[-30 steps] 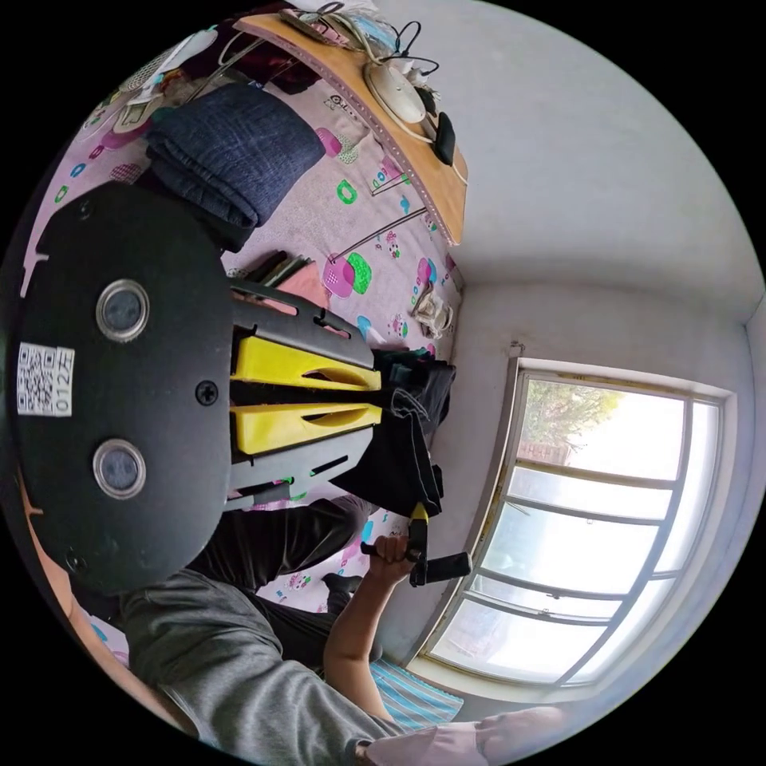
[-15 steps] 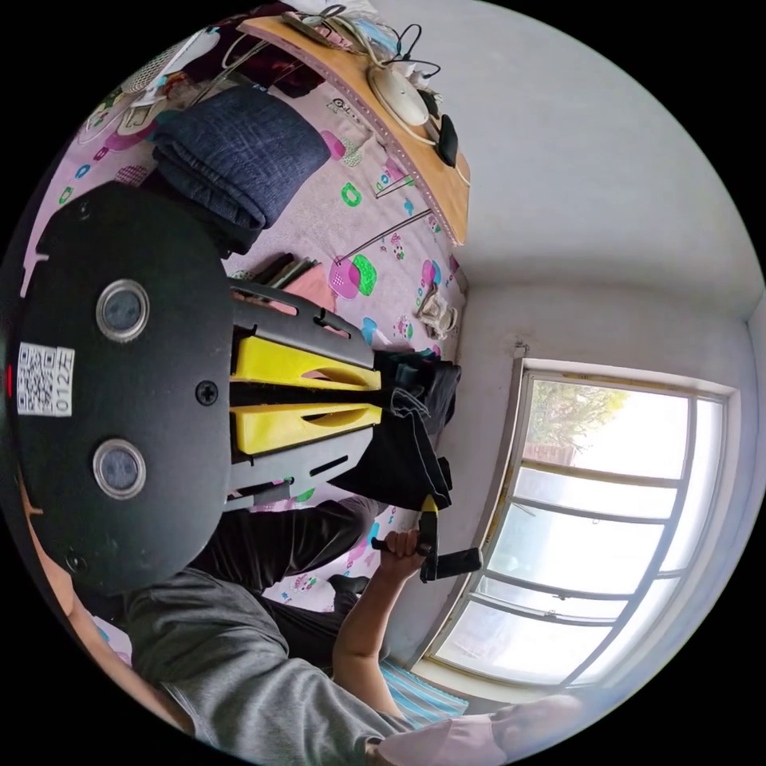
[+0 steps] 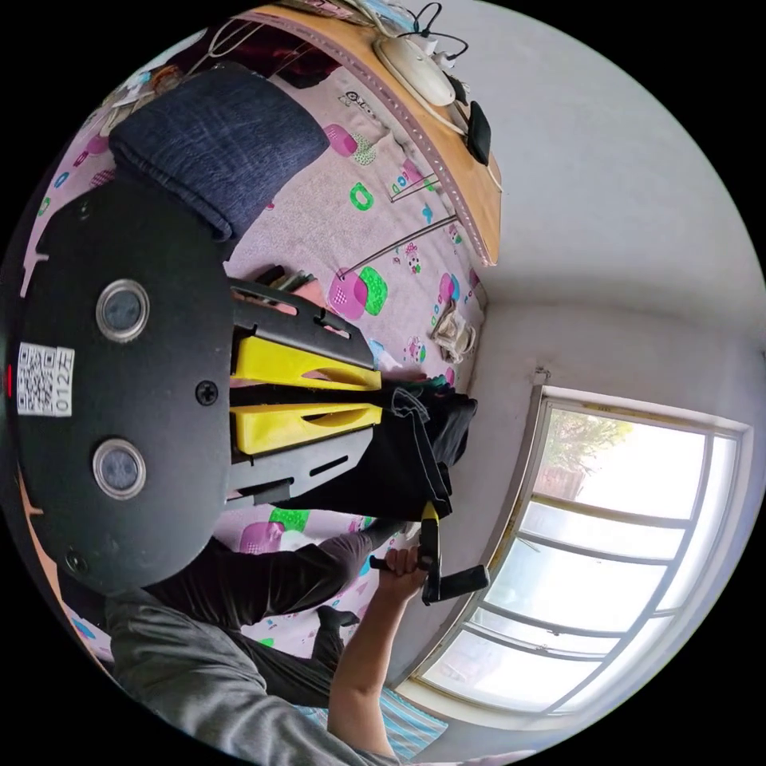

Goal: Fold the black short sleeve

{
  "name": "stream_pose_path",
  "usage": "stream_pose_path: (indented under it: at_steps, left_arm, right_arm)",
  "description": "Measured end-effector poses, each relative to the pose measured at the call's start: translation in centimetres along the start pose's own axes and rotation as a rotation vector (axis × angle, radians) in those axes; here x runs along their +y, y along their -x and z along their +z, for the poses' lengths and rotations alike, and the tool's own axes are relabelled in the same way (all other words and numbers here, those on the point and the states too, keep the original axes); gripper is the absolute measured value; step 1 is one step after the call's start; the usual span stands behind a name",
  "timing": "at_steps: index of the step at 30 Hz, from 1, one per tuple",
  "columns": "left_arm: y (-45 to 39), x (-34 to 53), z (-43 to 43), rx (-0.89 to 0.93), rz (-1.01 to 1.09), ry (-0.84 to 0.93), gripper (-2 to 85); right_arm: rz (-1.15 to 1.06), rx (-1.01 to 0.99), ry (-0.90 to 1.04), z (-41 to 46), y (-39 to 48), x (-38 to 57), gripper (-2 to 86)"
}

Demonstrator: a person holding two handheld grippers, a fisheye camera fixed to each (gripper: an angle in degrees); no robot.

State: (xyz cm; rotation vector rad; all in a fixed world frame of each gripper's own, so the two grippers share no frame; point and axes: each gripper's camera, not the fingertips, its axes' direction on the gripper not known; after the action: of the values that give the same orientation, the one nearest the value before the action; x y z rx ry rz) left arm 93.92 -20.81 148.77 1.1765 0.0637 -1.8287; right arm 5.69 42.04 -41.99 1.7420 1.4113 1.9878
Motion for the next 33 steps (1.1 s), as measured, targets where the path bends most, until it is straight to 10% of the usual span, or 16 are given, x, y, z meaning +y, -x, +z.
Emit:
stream_pose_path:
  at_steps: [33]
  left_arm:
    - [-14.1, -6.2, 20.0, -0.159, -0.276, 0.227, 6.3]
  right_arm:
    - [0.032, 0.269, 0.326, 18.0, -11.2, -4.9, 6.3]
